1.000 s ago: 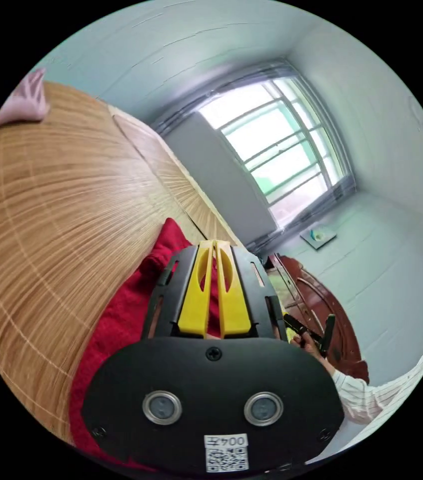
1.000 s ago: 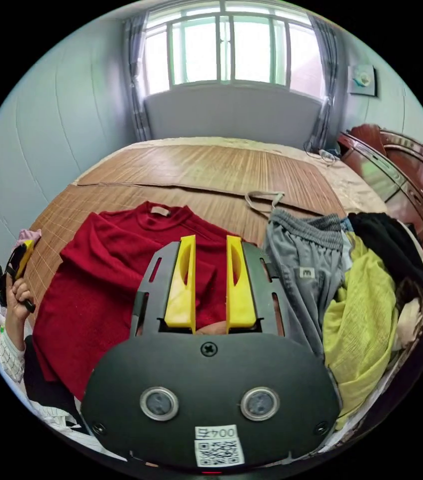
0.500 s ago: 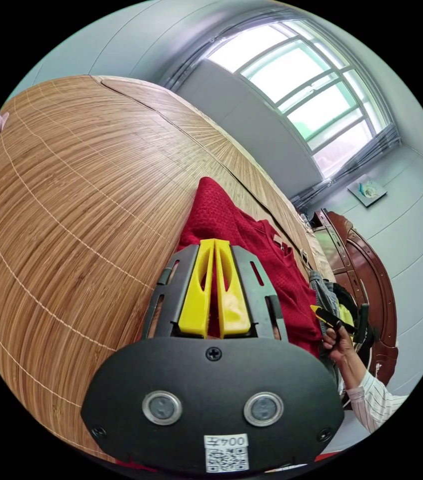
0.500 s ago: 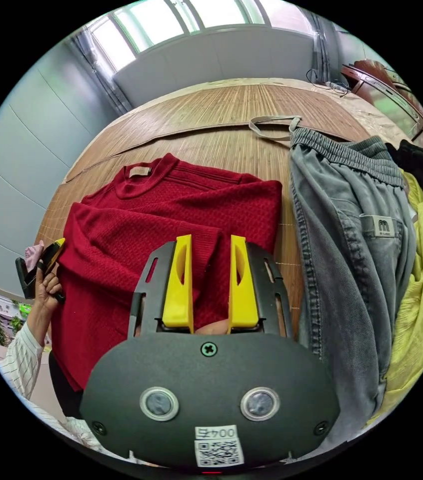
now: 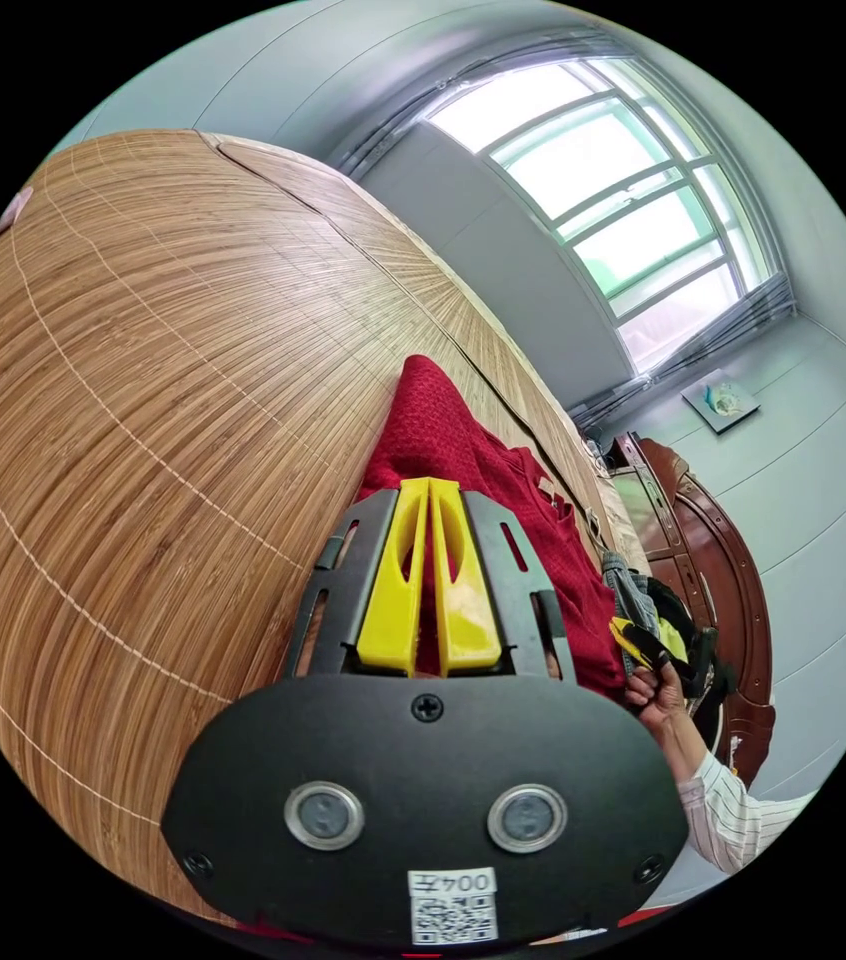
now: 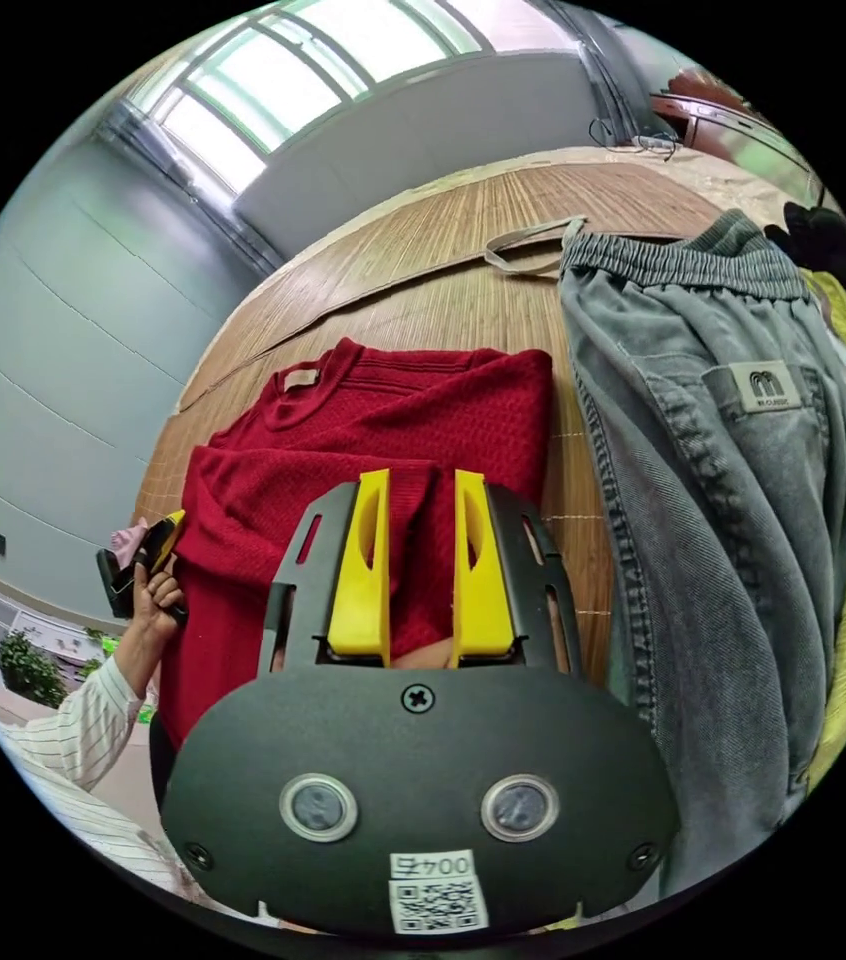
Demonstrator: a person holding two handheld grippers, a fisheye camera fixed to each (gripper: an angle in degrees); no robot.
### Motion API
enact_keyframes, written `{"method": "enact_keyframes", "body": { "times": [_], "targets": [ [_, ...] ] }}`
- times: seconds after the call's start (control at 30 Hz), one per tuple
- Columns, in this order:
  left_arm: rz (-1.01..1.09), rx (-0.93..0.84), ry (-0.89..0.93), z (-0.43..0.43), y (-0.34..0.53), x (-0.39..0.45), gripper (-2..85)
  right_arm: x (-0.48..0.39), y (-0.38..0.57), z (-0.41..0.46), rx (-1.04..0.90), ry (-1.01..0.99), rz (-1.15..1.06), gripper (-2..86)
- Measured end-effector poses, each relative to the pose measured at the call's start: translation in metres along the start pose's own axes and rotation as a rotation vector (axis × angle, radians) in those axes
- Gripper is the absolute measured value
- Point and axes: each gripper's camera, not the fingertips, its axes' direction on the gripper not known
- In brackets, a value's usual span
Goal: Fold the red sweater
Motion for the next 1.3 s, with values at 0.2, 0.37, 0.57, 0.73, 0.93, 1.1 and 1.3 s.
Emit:
{"method": "enact_keyframes", "body": {
  "times": [0.2, 0.37, 0.57, 0.73, 0.93, 1.1, 1.3],
  "targets": [
    [0.001, -0.001, -0.001, 0.002, -0.002, 0.003, 0.2, -0.038, 0.018, 0.025, -0.017, 0.238, -0.245, 9.8],
    [0.001, 0.000, 0.000, 0.003, -0.004, 0.006, 0.2, -0.051, 0.028, 0.039, -0.020, 0.289, -0.303, 8.1],
    [0.001, 0.000, 0.001, 0.004, -0.006, 0.009, 0.1, -0.036, 0.024, 0.047, -0.030, 0.182, -0.198, 8.8],
    [-0.002, -0.001, 0.006, 0.005, -0.008, 0.011, 0.1, -0.039, 0.027, 0.056, 0.009, 0.198, -0.188, 11.9],
    [-0.004, -0.002, 0.010, 0.006, -0.010, 0.014, 0.2, -0.062, 0.036, 0.067, -0.004, 0.266, -0.352, 5.2],
    [-0.005, -0.002, 0.010, 0.006, -0.012, 0.019, 0.2, -0.048, 0.023, 0.070, -0.036, 0.137, -0.244, 3.7],
    [-0.006, 0.000, 0.010, 0.006, -0.013, 0.024, 0.2, -0.061, 0.012, 0.066, 0.045, 0.227, -0.357, 2.3]
  ]
}}
